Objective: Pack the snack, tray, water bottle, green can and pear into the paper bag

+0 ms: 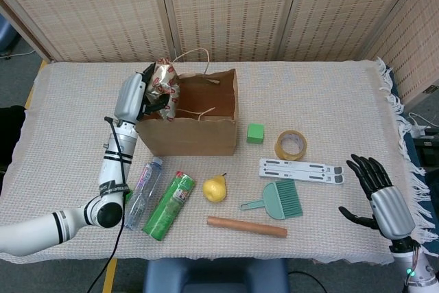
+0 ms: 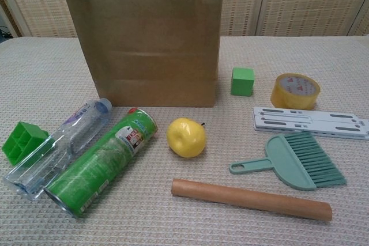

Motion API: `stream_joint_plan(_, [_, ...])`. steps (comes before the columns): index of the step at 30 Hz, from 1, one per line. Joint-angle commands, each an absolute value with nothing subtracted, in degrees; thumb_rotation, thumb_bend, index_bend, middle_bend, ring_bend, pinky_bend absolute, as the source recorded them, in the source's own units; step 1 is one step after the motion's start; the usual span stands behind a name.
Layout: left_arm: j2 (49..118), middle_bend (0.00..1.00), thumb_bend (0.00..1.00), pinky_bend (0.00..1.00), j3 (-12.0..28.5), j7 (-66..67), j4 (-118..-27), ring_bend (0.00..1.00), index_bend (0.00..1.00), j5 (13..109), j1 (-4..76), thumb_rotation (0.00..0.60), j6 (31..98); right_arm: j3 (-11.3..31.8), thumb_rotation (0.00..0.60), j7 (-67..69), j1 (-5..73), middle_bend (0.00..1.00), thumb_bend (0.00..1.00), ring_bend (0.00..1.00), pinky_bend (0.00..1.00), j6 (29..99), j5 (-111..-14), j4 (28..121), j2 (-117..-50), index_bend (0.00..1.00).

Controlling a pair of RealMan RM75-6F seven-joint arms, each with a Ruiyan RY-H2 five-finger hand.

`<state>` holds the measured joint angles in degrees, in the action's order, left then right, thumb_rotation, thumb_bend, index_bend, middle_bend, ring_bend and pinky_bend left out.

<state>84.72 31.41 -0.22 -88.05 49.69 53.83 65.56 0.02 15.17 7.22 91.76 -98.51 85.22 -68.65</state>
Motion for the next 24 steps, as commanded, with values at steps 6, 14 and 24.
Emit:
stream_joint_plan(6, [83.3, 0.13, 0.42, 0.31, 28.8, 3.9, -89.8, 0.11, 0.21, 44.8, 55.1, 0.6, 58.1, 0.1, 0.6, 14.6, 7.3, 0.0, 0.06, 0.0, 0.0, 91.2, -98.1, 86.3, -68.2, 0.0])
stream_joint_plan(14, [82.7, 0.0, 0.39, 0.2, 29.0, 3.9, -91.3, 0.0, 0.04, 45.9, 55.3, 0.6, 59.0, -0.1, 0.6, 14.5, 7.4, 0.0, 0.06, 0.0, 0.0, 90.9, -98.0, 86.2, -68.1, 0.0])
stream_joint_plan(24, [76.8, 0.03, 0.41, 0.24, 30.0, 0.2, -100.6, 0.06, 0.09, 48.5, 49.3, 0.6, 64.1, -0.1, 0.6, 14.5, 7.2, 0.0, 0.06, 0.0, 0.0, 91.3, -98.3, 86.1, -68.0, 0.0])
